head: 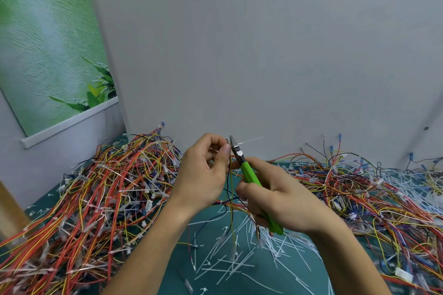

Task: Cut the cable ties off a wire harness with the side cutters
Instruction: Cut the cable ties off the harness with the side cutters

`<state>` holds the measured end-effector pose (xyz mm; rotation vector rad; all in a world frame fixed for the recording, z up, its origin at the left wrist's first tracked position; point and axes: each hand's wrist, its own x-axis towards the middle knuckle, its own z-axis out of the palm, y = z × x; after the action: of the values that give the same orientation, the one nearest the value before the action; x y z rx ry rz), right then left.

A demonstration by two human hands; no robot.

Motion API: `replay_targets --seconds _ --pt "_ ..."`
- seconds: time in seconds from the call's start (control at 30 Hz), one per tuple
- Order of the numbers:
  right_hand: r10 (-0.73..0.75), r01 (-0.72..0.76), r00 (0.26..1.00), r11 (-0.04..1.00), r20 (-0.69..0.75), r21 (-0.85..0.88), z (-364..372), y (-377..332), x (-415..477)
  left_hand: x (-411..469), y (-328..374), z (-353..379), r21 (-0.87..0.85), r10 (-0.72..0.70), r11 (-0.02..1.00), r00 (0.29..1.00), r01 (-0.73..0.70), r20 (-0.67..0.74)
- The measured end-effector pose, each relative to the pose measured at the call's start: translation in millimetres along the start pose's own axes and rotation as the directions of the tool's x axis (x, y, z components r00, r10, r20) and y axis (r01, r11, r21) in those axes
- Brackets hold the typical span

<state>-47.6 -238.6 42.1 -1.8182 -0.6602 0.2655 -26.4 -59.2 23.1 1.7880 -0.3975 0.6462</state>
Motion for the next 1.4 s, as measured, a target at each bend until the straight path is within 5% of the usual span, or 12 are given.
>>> replay_targets --seconds 0.87,1.23,1.4 --pt "-0.042 0.044 0.999 0.997 0.025 -0.069 5 -2 1 7 -11 -7 -0.008 -0.018 1.0 1.0 0.018 -0.009" --pt "0.122 0.044 0.905 0.926 -0.408 0.374 -8 9 13 4 1 -2 -0.136 -0.056 0.989 0.998 0.06 0.031" --pt "0.213 -0.195 0.861 0.977 -0.462 0.087 -37 20 8 5 5 -7 -0.256 -0.068 0.962 0.993 0.092 0.101"
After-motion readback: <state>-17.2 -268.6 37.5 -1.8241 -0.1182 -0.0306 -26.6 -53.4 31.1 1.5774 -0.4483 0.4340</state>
